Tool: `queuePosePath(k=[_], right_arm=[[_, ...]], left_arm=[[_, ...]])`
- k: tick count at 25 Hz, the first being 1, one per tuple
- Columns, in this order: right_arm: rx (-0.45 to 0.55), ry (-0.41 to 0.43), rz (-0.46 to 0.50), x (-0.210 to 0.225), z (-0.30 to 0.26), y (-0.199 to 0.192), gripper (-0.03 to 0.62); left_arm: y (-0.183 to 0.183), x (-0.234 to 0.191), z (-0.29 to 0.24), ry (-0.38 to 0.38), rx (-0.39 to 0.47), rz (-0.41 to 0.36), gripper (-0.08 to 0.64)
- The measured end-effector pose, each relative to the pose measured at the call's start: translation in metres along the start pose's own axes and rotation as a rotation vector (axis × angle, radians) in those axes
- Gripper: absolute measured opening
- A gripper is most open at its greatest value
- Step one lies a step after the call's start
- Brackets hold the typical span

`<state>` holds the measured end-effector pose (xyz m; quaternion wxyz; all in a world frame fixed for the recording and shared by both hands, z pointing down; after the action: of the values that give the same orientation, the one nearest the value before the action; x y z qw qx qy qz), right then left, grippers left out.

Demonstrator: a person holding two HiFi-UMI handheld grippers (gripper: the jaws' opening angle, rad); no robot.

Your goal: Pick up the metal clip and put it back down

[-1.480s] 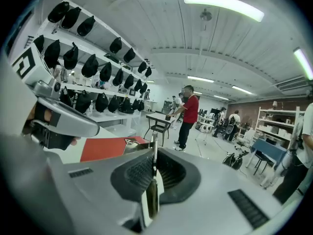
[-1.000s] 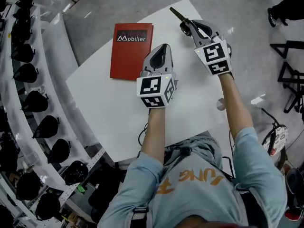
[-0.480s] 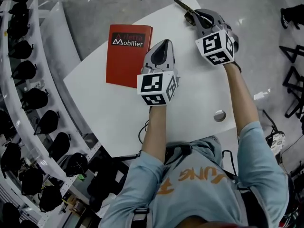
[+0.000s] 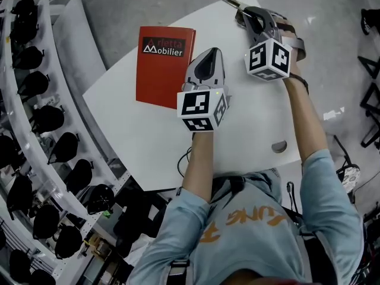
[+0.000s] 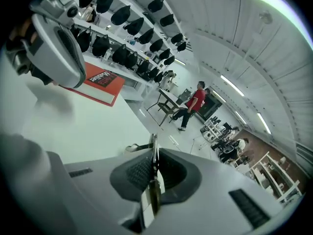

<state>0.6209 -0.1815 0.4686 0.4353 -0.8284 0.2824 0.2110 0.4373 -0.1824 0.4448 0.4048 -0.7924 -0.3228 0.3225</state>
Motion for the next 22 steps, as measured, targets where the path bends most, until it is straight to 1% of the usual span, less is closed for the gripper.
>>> queuePosePath(k=[2, 8, 9, 12, 14, 16, 18, 22], right_arm=[[0.006, 0.005, -0.003, -0.004, -0.001, 0.000, 0.031], [0.048, 0.057, -0.084, -0.011, 0.000, -0.004, 0.036], [0.058, 0.063, -0.105, -0.011, 0.002, -0.004, 0.054], [0.093, 0.087, -0.191, -0.014, 0.011, -0.005, 0.133], [0.109, 0.117, -0.248, -0.017, 0.018, -0.006, 0.155], [0.114, 0.147, -0.283, -0.019, 0.024, -0.006, 0.169], [0.104, 0.156, -0.288, -0.022, 0.029, -0.006, 0.169], [0.082, 0.142, -0.289, -0.024, 0.031, -0.009, 0.167]], left_arm=[[0.000, -0.001, 0.002, 0.005, 0.001, 0.005, 0.021], [0.001, 0.000, 0.015, 0.024, 0.006, -0.002, 0.021], [0.001, 0.000, 0.018, 0.028, 0.008, -0.003, 0.021], [0.001, 0.000, 0.028, 0.043, 0.016, -0.004, 0.021], [0.001, 0.002, 0.034, 0.049, 0.022, -0.004, 0.021], [0.004, 0.006, 0.041, 0.050, 0.031, -0.002, 0.021], [0.006, 0.010, 0.047, 0.048, 0.036, -0.002, 0.021], [0.006, 0.017, 0.059, 0.047, 0.041, -0.010, 0.021]])
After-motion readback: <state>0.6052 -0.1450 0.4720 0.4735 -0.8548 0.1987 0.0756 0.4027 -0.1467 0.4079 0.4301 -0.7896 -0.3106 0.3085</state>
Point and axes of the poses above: the fingertips, and each gripper's own axes: z backward along the fingers, x to its right, y out of its top, the point moved 10 cm from there along z, backward along the fingers, and after that the axes turned 2 degrees about x, right-handed, at the moved point
